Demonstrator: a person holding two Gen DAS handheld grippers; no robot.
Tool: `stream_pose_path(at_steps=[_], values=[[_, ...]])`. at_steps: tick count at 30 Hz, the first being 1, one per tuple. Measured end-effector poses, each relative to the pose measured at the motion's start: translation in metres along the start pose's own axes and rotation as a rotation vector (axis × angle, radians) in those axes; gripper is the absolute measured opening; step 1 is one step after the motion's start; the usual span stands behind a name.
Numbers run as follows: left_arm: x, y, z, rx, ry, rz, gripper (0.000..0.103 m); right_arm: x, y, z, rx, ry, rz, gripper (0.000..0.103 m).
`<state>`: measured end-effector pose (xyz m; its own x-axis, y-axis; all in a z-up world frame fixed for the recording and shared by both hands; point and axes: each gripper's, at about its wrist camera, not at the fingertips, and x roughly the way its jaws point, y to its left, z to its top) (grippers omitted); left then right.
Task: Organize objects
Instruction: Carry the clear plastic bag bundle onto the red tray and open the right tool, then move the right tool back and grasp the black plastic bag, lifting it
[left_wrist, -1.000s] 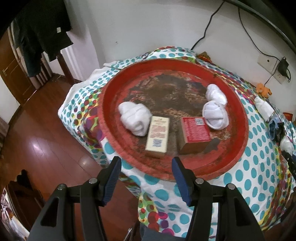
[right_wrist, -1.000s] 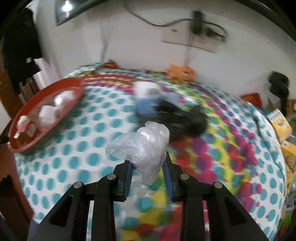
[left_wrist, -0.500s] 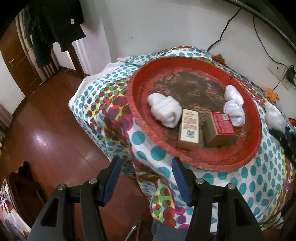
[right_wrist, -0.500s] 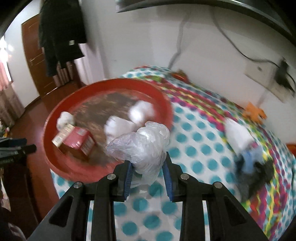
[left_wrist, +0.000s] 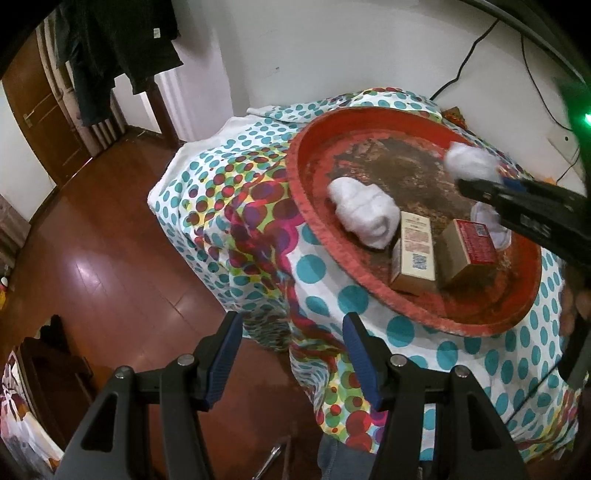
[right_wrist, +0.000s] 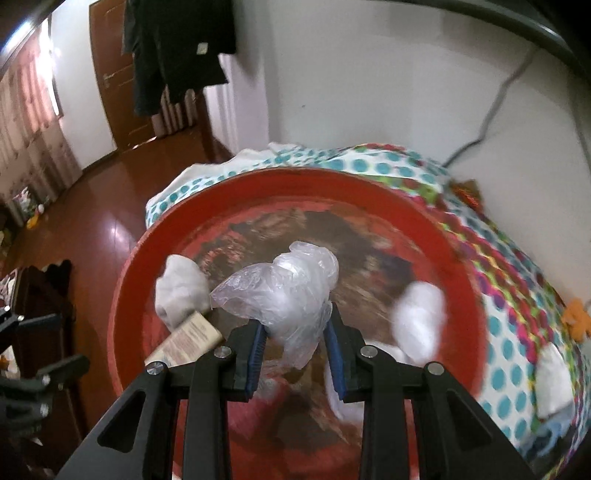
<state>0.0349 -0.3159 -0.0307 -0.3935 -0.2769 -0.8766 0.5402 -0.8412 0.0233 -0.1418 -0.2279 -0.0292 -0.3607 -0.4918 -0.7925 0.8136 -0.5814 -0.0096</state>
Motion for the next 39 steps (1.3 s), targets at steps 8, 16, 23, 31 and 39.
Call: stream_pose_path(at_steps=[8,16,23,31,39], values=[[0.006,0.014,-0.002,-0.011,0.019,0.02,0.058,0.041,0.016,0.039,-0.021,0.063,0.023,0.029],[0.013,0.021,-0.006,-0.018,0.046,0.035,0.058,0.059,0.019,0.049,-0.006,0.101,0.033,0.035],[0.015,0.013,-0.008,-0.003,0.059,0.033,0.058,0.037,0.007,0.034,0.01,0.066,0.021,0.042],[0.001,-0.011,-0.007,0.043,0.037,0.014,0.058,-0.025,-0.02,-0.004,0.08,-0.009,0.037,0.044],[-0.016,-0.059,-0.01,0.143,0.018,-0.013,0.058,-0.092,-0.069,-0.07,0.165,-0.064,-0.007,0.047]])
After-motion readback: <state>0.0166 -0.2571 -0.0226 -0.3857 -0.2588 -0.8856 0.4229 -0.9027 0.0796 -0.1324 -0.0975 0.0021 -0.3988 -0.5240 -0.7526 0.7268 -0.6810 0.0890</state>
